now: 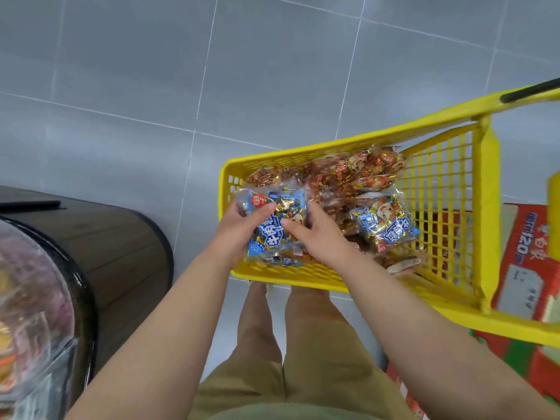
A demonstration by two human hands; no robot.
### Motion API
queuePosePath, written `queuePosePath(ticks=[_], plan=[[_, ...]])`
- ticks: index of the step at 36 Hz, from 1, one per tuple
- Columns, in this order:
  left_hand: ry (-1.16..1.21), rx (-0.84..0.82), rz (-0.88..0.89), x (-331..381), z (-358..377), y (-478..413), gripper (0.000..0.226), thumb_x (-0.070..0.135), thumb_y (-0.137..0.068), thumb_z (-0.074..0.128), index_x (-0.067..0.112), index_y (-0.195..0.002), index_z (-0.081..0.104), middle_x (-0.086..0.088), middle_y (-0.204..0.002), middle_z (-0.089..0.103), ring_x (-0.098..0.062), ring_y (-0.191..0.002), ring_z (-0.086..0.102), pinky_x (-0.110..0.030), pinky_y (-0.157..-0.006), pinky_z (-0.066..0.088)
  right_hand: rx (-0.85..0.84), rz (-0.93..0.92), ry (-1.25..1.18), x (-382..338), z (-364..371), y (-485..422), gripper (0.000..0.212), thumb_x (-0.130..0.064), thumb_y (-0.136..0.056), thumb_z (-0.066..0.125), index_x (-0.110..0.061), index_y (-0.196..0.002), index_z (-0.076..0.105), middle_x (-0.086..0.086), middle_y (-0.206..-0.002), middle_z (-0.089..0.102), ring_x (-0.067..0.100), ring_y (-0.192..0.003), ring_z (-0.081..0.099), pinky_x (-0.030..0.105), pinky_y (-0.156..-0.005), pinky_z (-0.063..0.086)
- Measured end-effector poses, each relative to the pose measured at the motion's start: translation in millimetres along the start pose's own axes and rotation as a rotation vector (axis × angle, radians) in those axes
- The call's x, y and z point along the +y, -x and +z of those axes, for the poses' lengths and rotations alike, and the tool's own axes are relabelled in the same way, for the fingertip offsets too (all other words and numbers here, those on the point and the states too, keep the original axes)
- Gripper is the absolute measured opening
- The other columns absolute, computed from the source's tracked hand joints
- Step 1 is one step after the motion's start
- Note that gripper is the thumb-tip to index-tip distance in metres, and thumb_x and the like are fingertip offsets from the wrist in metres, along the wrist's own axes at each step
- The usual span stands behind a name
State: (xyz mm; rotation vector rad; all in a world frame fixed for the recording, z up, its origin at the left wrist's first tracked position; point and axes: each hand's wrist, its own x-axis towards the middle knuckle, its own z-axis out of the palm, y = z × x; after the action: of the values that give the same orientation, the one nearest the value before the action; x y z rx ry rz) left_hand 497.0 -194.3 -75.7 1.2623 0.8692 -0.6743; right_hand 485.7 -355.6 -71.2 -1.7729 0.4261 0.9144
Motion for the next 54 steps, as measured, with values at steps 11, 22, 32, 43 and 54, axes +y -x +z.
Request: queuePosePath(ticks=[11,22,32,43,54], plan=[[-0.083,0.021,-0.081,-13.2,19.7,-5.5,0.039,0.021,-0.067,0.085,0.028,-0.096,0.06,0.005,-0.084,0.076,-0.016,-0.078,0.074,-0.031,-0.058,0.058,0.664,0.282,0.404,75.0,-103.8,-9.1,0.07,-0.035,-0.079,0.073,-0.007,-0.135,0.041,0.013,-0.134,0.046,0.03,-0.128,0.038,0.041,-0.104,0.033],[-0.101,0.111,-0.087,1.4,15.7,7.5,0.053,0.02,-0.071,0.084,0.018,-0.117,0.058,-0.01,-0.105,0.072,-0.027,-0.089,0.072,-0.048,-0.08,0.058,0.382,0.4,0.528,80.7,-124.1,-1.9,0.059,-0.048,-0.071,0.077,-0.009,-0.107,0.052,0.002,-0.083,0.057,0.019,-0.072,0.055,0.027,-0.051,0.037],[0.041,0.192,-0.038,16.0,-1.8,56.6,0.036,0.016,-0.078,0.078,0.012,-0.11,0.061,-0.018,-0.1,0.072,-0.03,-0.082,0.072,-0.043,-0.067,0.06,0.169,0.281,-0.032,12.6,-101.7,24.6,0.101,-0.056,-0.068,0.074,-0.006,-0.144,0.03,0.009,-0.144,0.04,0.025,-0.122,0.047,0.034,-0.083,0.041],[0.453,0.427,0.163,0.8,-74.6,164.1,0.017,0.004,-0.082,0.071,0.013,-0.088,0.057,-0.009,-0.071,0.074,-0.021,-0.059,0.071,-0.036,-0.05,0.059,-0.357,-0.014,0.188,-90.7,-16.0,42.9,0.041,-0.015,-0.065,0.071,-0.032,-0.102,0.063,-0.004,-0.101,0.072,0.022,-0.101,0.065,0.039,-0.095,0.048],[0.787,0.641,0.335,-84.0,-219.0,278.3,0.027,0.01,-0.081,0.074,0.007,-0.105,0.065,-0.017,-0.096,0.074,-0.03,-0.081,0.073,-0.04,-0.064,0.06,-0.461,-0.237,0.393,-143.9,159.0,116.4,0.043,-0.007,-0.067,0.077,-0.02,-0.104,0.062,0.007,-0.103,0.07,0.024,-0.092,0.067,0.038,-0.084,0.055]])
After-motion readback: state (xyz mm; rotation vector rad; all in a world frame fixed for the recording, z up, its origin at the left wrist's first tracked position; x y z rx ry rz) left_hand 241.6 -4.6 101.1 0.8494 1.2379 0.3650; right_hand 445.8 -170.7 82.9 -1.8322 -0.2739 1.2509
